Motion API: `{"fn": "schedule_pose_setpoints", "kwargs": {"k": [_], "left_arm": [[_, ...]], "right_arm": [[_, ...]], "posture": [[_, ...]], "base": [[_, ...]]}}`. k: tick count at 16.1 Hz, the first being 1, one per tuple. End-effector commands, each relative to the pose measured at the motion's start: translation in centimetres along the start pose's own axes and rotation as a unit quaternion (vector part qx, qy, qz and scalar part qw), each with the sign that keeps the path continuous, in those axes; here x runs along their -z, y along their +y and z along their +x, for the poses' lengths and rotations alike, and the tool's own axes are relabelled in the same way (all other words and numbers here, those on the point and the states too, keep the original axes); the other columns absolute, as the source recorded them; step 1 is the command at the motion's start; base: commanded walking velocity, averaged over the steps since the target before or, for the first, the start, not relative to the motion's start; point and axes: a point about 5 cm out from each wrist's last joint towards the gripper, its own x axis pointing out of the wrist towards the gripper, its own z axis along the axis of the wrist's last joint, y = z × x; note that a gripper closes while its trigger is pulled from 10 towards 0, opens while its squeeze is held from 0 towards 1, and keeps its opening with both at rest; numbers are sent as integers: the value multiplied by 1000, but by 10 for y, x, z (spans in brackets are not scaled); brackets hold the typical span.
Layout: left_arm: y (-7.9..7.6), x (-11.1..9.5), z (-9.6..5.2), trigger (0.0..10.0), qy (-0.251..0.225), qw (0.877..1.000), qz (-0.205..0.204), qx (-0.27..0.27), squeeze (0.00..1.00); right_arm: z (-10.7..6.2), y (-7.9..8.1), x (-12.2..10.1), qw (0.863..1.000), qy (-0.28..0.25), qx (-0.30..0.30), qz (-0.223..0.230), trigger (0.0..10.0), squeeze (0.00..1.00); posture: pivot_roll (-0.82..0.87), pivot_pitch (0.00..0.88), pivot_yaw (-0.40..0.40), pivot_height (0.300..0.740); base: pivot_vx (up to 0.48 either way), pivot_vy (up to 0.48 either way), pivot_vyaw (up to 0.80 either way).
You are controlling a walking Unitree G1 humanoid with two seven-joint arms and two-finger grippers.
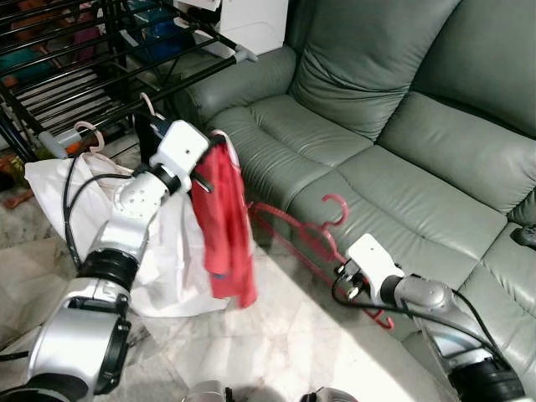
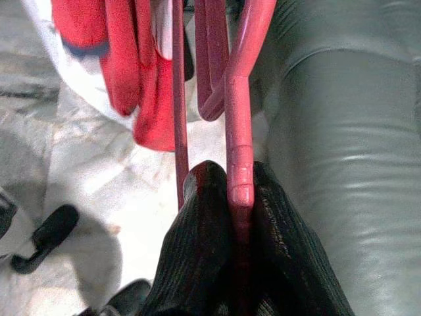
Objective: Hang hanger
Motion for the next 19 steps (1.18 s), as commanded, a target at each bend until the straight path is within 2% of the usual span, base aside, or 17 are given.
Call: {"fn": "schedule_pose_setpoints", "kwargs": {"k": [1,3,4,6,7,11,13,17,19], "left_arm": [[-1,-10,4,10000,-20,1000,9,7,0],[-7,-12,7,10000,-24,1000,5,19,0],[-7,-10,8,10000,-16,1000,11,11,0],[3,-4,7,10000,9,999,26,-31,0],[7,-4,6,10000,7,999,23,-41,0],[11,-1,5,10000,24,997,44,-61,0],[8,-1,5,10000,20,998,35,-53,0],[2,-4,6,10000,4,999,20,-34,0],[0,-5,4,10000,0,1000,9,-23,0]], "right_arm": [[1,-4,-5,1000,-15,8,9,10000,0],[2,-3,-5,1000,-16,3,12,10000,0],[1,2,-7,999,-22,-24,15,10000,0],[-7,3,-4,998,-17,-56,7,10000,0],[-12,2,-3,997,-16,-73,9,10000,0],[-23,8,-9,991,-17,-136,0,10000,0],[-21,0,-9,993,-14,-116,-5,10000,0],[-13,-5,-9,996,-13,-83,-6,10000,0],[-7,-11,-10,999,-15,-41,2,10000,0]], "posture": [[-24,0,41,740],[-24,0,39,740],[-23,0,39,740],[-29,0,40,740],[-31,0,41,740],[-34,0,44,740],[-34,0,44,740],[-30,0,42,740],[-27,0,42,740]], "base": [[0,0,0],[0,0,0],[0,0,0],[0,0,0],[0,0,0],[0,0,0],[0,0,0],[0,0,0],[0,0,0]]}}
